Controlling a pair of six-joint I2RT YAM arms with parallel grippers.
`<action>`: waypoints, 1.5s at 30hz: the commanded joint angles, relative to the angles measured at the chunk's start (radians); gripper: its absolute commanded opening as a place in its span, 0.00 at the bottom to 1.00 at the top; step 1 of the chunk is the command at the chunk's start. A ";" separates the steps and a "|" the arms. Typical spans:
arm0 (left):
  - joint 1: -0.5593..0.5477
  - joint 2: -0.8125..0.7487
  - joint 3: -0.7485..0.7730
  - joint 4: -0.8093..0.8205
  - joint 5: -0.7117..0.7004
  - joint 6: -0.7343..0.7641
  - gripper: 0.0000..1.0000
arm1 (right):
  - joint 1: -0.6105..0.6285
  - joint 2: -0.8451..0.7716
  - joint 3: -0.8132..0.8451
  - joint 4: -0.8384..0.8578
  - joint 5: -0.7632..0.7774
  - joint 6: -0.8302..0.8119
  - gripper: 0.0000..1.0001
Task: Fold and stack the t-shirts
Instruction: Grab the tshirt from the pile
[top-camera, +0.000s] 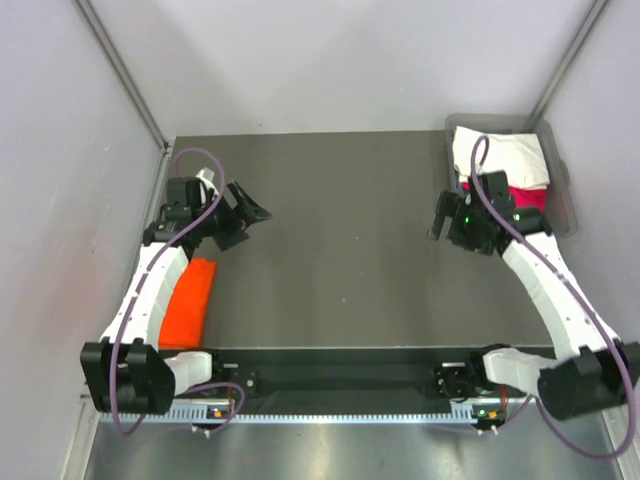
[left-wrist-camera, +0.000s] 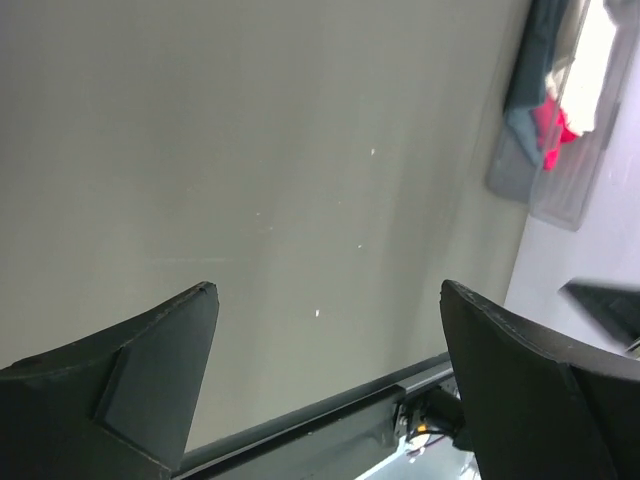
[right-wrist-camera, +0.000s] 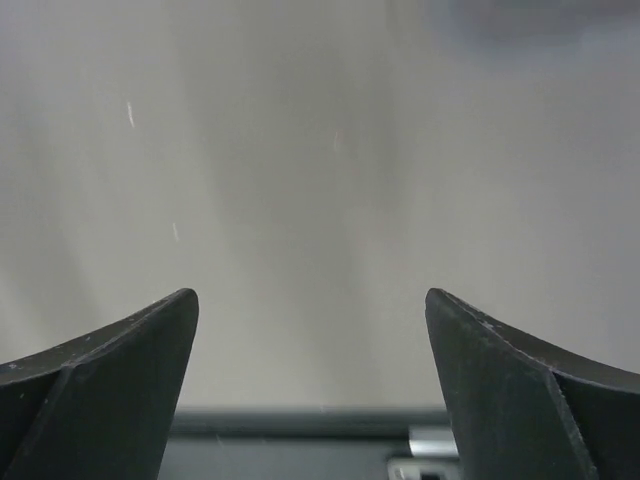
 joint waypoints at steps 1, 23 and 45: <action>-0.048 0.052 0.068 0.040 0.027 0.078 0.95 | -0.097 0.148 0.178 0.104 0.047 -0.005 0.96; -0.149 0.211 0.088 0.038 0.074 0.239 0.60 | -0.444 1.006 0.785 0.578 -0.134 -0.092 0.44; -0.151 0.251 0.130 -0.020 -0.019 0.197 0.50 | -0.450 1.226 0.873 0.782 -0.323 0.069 0.28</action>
